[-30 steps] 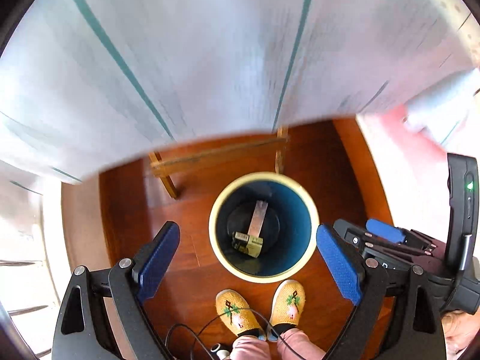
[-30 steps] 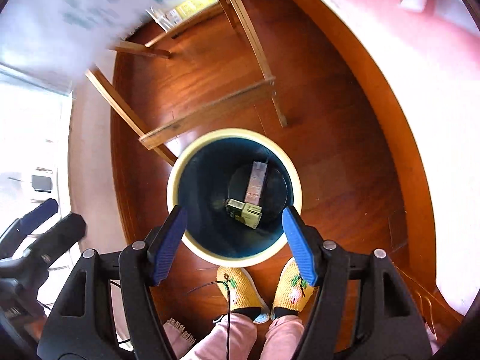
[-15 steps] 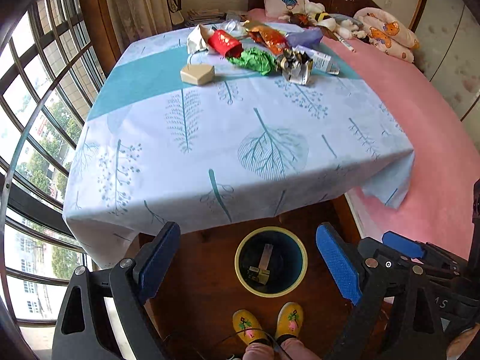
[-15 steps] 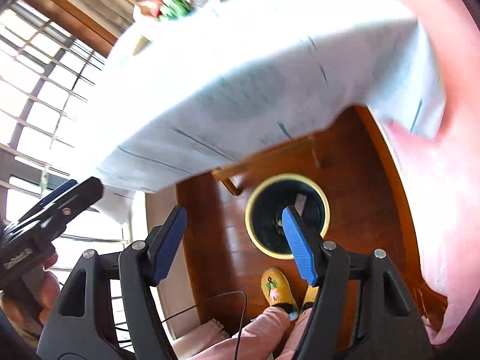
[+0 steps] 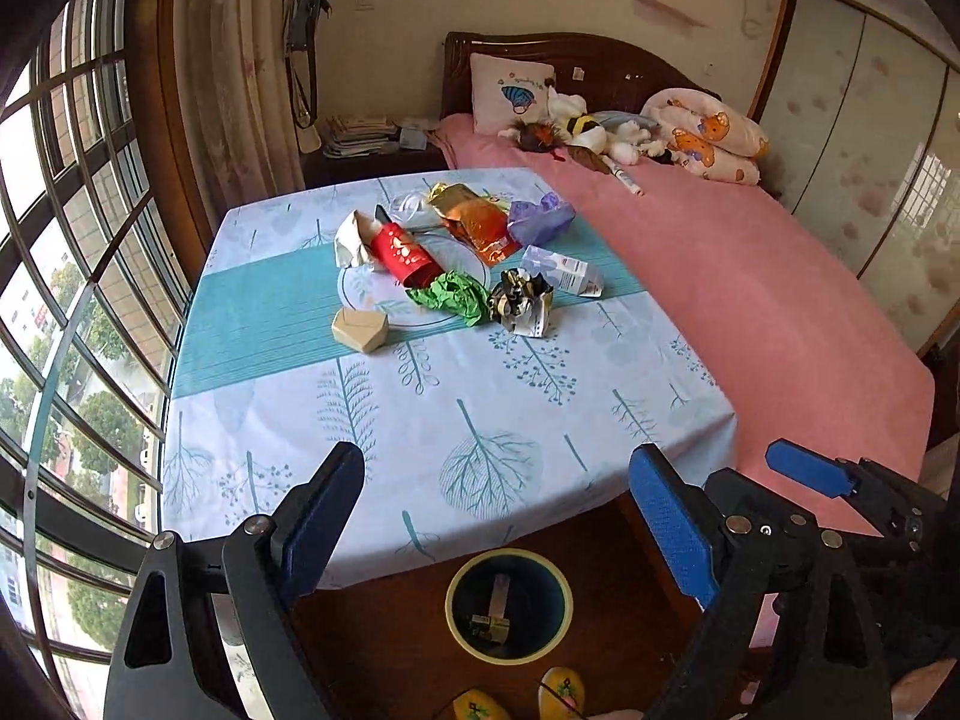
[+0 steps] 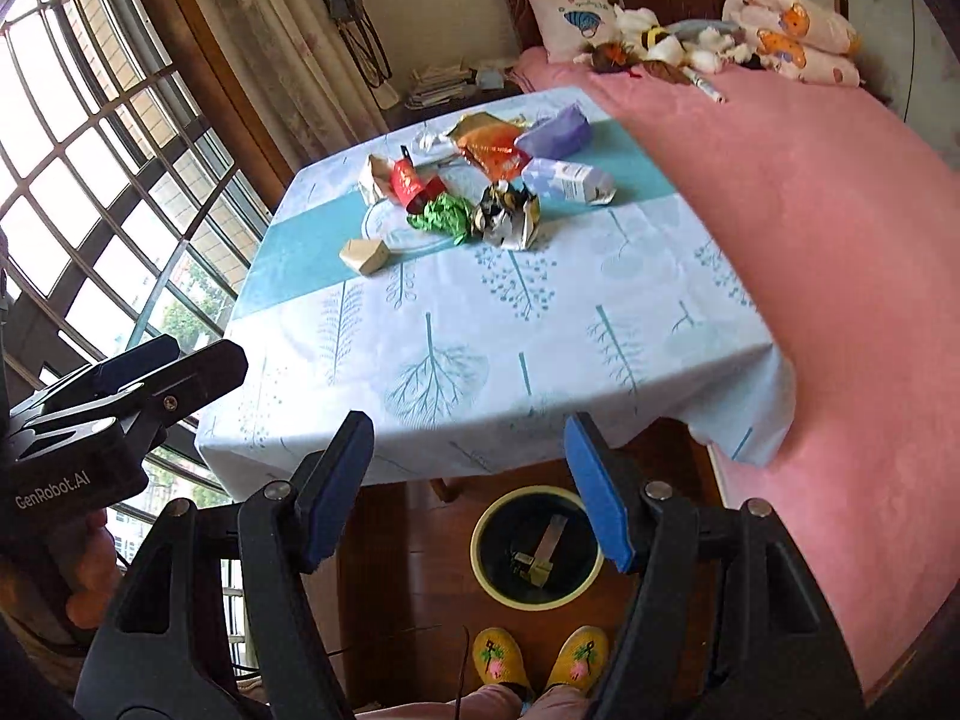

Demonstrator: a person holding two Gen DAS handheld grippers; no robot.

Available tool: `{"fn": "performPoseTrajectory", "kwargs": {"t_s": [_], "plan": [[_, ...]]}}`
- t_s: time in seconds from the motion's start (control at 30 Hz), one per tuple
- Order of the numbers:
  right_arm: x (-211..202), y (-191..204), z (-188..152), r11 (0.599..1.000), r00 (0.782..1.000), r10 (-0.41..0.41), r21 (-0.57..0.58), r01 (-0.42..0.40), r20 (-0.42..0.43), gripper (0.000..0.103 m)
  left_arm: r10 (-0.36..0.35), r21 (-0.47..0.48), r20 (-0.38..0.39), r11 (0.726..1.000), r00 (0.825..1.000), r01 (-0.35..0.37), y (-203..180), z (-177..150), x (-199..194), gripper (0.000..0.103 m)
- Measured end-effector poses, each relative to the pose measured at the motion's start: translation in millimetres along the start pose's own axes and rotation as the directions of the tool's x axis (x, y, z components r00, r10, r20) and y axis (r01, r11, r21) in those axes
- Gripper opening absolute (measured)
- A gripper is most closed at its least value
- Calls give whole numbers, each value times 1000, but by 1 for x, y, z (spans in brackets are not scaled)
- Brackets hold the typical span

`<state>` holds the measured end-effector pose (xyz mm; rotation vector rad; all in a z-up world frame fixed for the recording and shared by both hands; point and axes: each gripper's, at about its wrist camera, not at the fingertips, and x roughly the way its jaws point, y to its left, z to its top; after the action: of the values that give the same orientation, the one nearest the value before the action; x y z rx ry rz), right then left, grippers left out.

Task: Collect trash
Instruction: 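Raise both open grippers back toward the trash on the table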

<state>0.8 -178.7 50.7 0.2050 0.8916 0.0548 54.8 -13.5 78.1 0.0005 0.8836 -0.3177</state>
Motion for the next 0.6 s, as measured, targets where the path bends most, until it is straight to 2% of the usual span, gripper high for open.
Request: {"fn": "performPoseTrajectory", "kwargs": {"t_s": [0.17, 0.23, 0.4, 0.6], "plan": [[-3, -3, 28, 999, 999, -38, -19, 39, 17, 64, -61, 32, 15, 998, 998, 61, -9, 21, 4, 80], [4, -7, 38, 999, 999, -40, -28, 41, 8, 64, -59, 37, 4, 998, 998, 59, -11, 30, 12, 80], [37, -25, 66, 998, 1000, -30, -54, 29, -7, 64, -1, 34, -5, 999, 1000, 1, -15, 54, 48, 80], [105, -61, 116, 997, 996, 31, -70, -36, -78, 64, 110, -10, -50, 994, 993, -111, -23, 93, 120, 80]]}}
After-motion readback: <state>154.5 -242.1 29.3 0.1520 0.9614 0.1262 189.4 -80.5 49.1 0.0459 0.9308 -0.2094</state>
